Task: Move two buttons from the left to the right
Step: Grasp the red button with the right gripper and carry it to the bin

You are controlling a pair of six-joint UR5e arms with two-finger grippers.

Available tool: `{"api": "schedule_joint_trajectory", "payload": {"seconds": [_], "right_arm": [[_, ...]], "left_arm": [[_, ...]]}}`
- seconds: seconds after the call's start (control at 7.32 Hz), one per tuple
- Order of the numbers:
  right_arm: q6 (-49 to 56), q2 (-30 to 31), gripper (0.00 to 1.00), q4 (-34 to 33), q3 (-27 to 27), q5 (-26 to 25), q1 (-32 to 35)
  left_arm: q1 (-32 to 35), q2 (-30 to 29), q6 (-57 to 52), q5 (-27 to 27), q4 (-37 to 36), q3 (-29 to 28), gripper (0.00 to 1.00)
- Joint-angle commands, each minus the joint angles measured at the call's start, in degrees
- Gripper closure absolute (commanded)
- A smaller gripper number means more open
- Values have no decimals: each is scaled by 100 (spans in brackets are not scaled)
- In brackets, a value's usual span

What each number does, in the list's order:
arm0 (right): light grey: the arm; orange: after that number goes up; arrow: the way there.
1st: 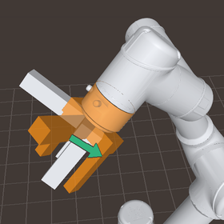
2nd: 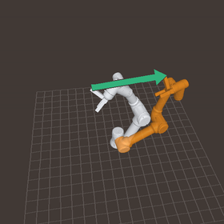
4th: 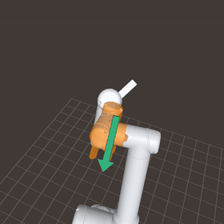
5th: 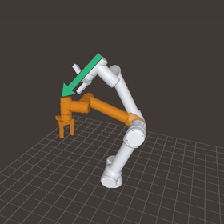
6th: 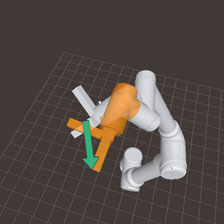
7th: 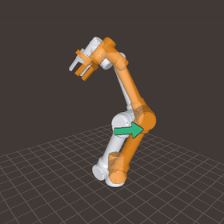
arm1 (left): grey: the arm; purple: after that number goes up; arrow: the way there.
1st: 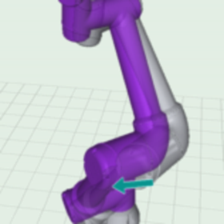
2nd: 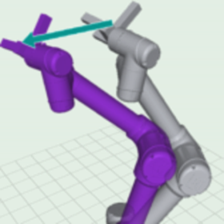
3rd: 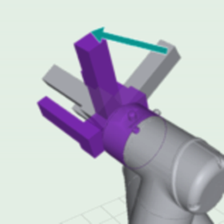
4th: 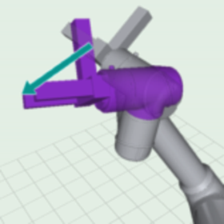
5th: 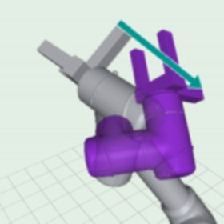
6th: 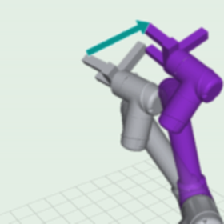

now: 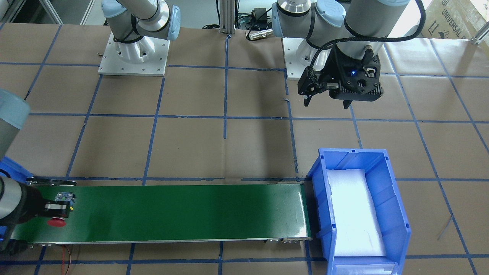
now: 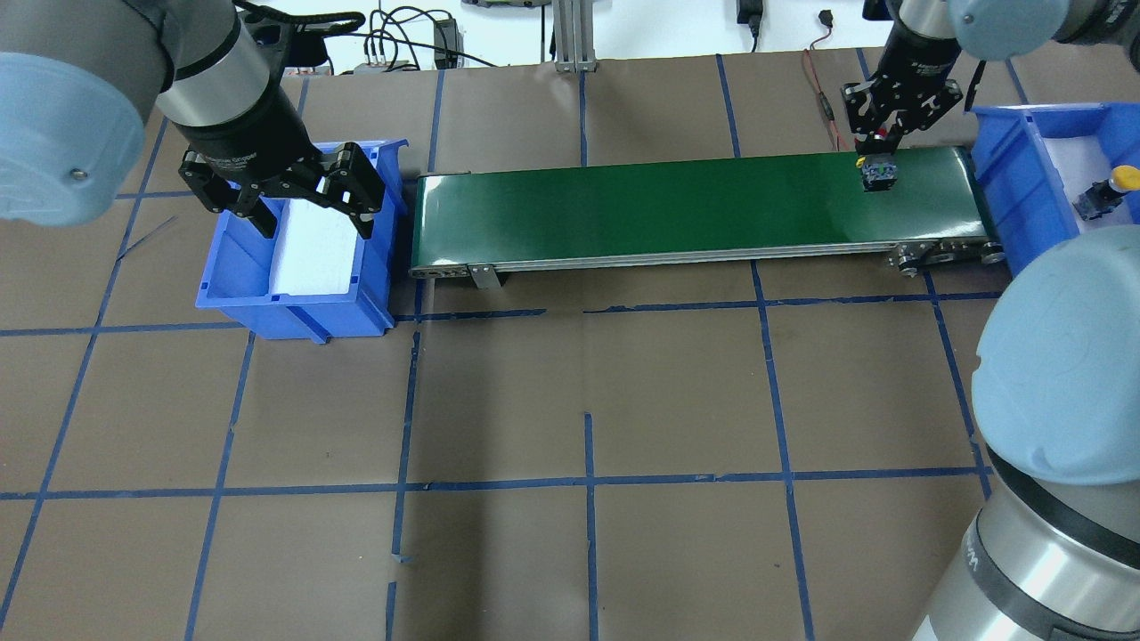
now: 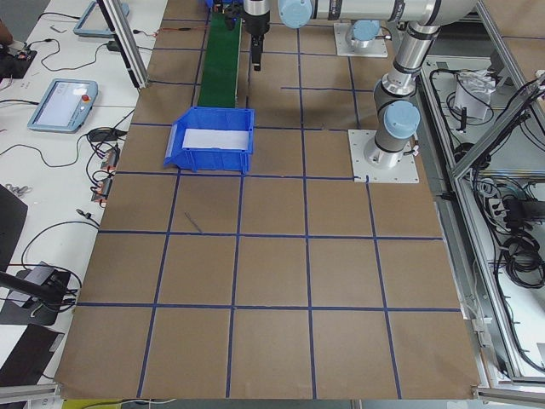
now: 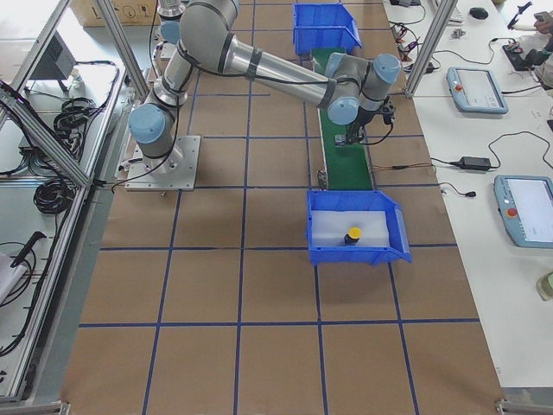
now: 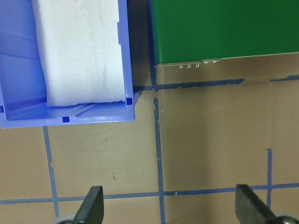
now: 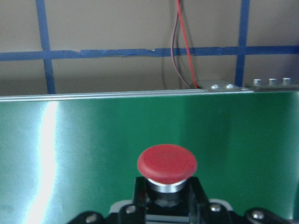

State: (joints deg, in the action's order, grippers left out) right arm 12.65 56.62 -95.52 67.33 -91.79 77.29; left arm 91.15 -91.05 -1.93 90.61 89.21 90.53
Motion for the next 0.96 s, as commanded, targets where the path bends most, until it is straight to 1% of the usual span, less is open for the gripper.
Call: {"api": "schedule_joint_trajectory", "payload": {"seconds": [0.0, 0.14, 0.27, 0.41, 0.55, 0.68, 0.82], "right_arm": [[1493, 16, 94, 201, -605, -511, -746], [2348, -62, 94, 148, -816, -481, -1281], [2826, -115, 94, 95, -923, -463, -1652], [3066, -238, 94, 25, -924, -445, -1734], [3120, -369, 93, 50, -837, -176, -1848], [3138, -519, 93, 42, -818, -68, -1910], [3138, -685, 92, -2, -818, -67, -1919]], "left_arm": [[0, 0, 0, 0, 0, 0, 0], [0, 0, 0, 0, 0, 9, 0], [0, 0, 0, 0, 0, 9, 0], [0, 0, 0, 0, 0, 0, 0], [0, 0, 0, 0, 0, 9, 0], [0, 0, 0, 0, 0, 9, 0], [0, 0, 0, 0, 0, 0, 0]]}}
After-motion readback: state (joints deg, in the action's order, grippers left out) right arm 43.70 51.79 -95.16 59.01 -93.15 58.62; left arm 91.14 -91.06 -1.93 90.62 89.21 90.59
